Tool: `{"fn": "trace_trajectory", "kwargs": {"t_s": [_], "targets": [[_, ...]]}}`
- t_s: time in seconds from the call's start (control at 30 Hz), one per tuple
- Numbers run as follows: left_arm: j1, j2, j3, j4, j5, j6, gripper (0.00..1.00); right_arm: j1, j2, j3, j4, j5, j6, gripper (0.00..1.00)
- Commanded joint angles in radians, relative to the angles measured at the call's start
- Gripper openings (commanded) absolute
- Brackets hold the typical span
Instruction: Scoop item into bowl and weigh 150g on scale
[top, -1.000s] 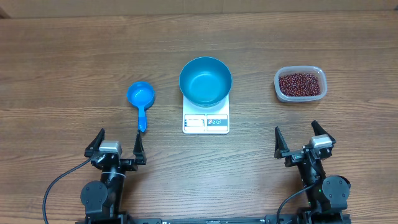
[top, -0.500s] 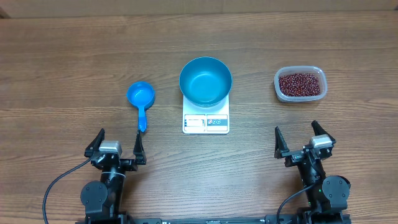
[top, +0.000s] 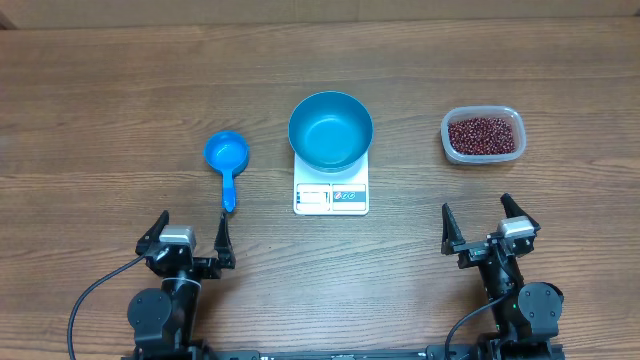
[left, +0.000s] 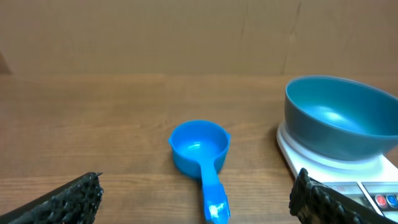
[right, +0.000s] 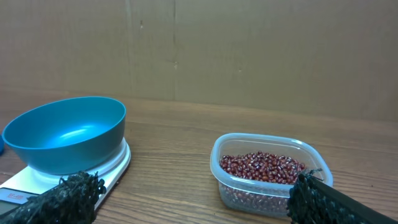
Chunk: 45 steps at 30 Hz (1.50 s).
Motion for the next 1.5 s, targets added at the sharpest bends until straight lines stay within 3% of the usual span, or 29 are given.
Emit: {"fn": "trace_trajectory", "kwargs": {"t_s": [0.0,0.37,0.6,0.87,1.03,1.47], "targets": [[-0.006,0.02,0.107,-0.053,-0.008,0.006,1.0,-0.003,-0.011,-0.01,0.004,-0.006,-0.005,1.0],[-0.006,0.412,0.512,-0.263,-0.008,0.13,1.0,-0.003,-0.011,-0.01,0.004,-0.006,-0.005,1.0],[-0.005,0.741,0.818,-0.479,-0.007,0.217,1.0,-0.003,-0.011,-0.01,0.004,-0.006,-0.005,1.0],[-0.005,1.191,1.201,-0.788,-0.006,0.234,1.0,-0.003,-0.011,-0.01,0.004,-0.006,-0.005,1.0],[-0.005,1.373,1.284,-0.874,-0.016,0.233,1.0,-0.003,-0.011,-0.01,0.004,-0.006,-0.005,1.0],[-0.006,1.623,1.284,-0.827,-0.025,0.195,1.0,-0.003,-0.011,-0.01,0.004,-0.006,-0.005,1.0]]}}
